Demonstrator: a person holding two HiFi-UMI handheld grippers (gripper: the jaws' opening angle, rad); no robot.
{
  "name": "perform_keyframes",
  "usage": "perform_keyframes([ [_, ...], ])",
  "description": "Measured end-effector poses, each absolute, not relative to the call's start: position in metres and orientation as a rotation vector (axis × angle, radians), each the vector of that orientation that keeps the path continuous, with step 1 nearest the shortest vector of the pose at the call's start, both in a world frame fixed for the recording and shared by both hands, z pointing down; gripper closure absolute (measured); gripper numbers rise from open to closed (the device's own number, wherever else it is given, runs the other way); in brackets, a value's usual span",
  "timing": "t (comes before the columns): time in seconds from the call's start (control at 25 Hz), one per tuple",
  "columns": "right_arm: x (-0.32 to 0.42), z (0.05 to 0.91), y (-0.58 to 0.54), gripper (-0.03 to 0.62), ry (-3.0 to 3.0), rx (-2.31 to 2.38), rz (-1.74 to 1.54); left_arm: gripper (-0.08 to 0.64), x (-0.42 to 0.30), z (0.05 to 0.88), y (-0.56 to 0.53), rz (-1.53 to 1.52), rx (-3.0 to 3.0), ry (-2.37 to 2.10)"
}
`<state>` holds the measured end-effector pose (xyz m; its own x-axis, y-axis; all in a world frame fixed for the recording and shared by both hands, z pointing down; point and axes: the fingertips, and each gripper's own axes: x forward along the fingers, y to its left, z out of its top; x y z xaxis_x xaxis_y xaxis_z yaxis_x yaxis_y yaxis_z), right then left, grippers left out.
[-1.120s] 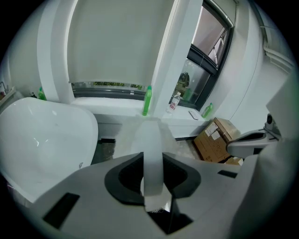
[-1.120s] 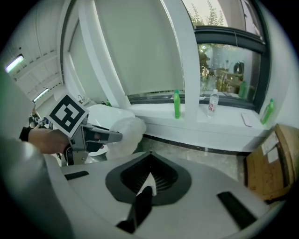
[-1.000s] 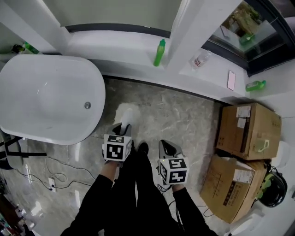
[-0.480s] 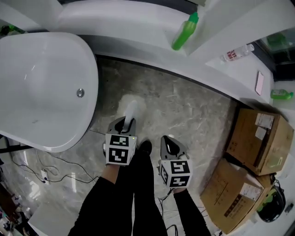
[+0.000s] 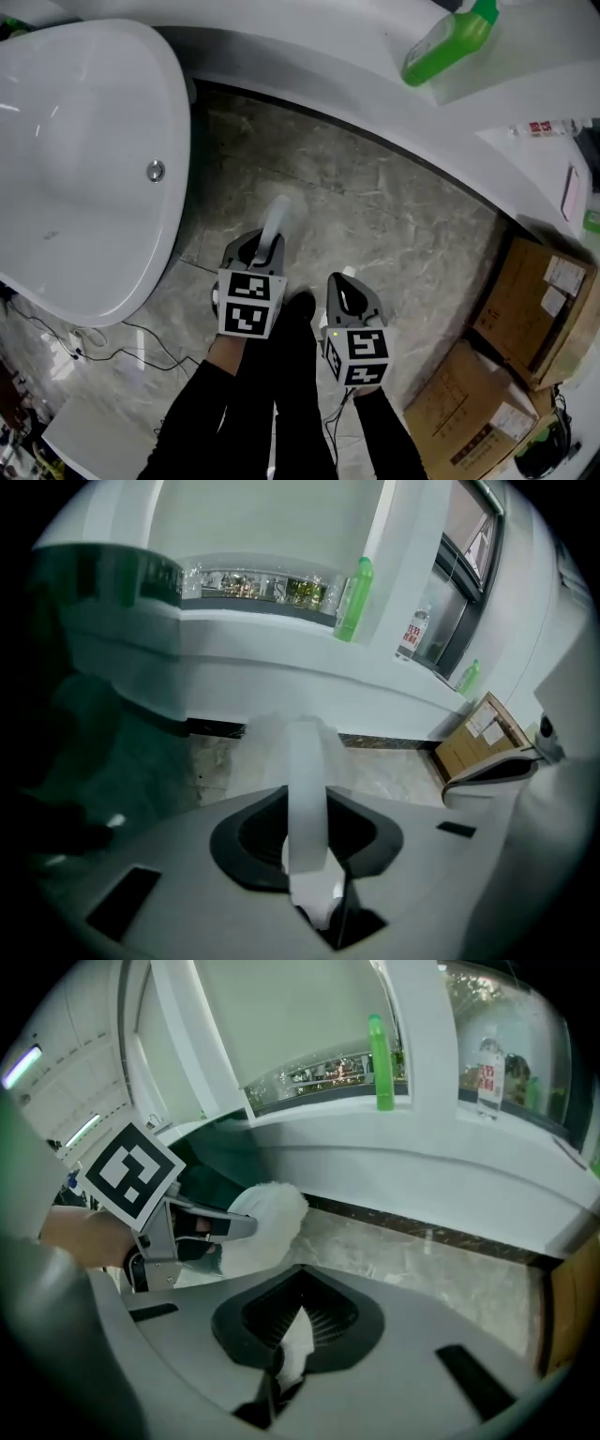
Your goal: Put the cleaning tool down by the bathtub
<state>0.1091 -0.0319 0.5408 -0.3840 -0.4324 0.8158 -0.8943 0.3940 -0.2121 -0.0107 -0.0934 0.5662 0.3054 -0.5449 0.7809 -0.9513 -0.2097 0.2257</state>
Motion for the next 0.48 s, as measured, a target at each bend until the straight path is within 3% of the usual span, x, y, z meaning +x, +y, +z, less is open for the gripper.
perform_keyframes([
  [0.48, 0.097, 0.629, -0.06, 0.592, -2.0, 1.071, 0.847, 0.465, -0.022, 0.668, -0.118, 0.709, 1.809, -1.366],
])
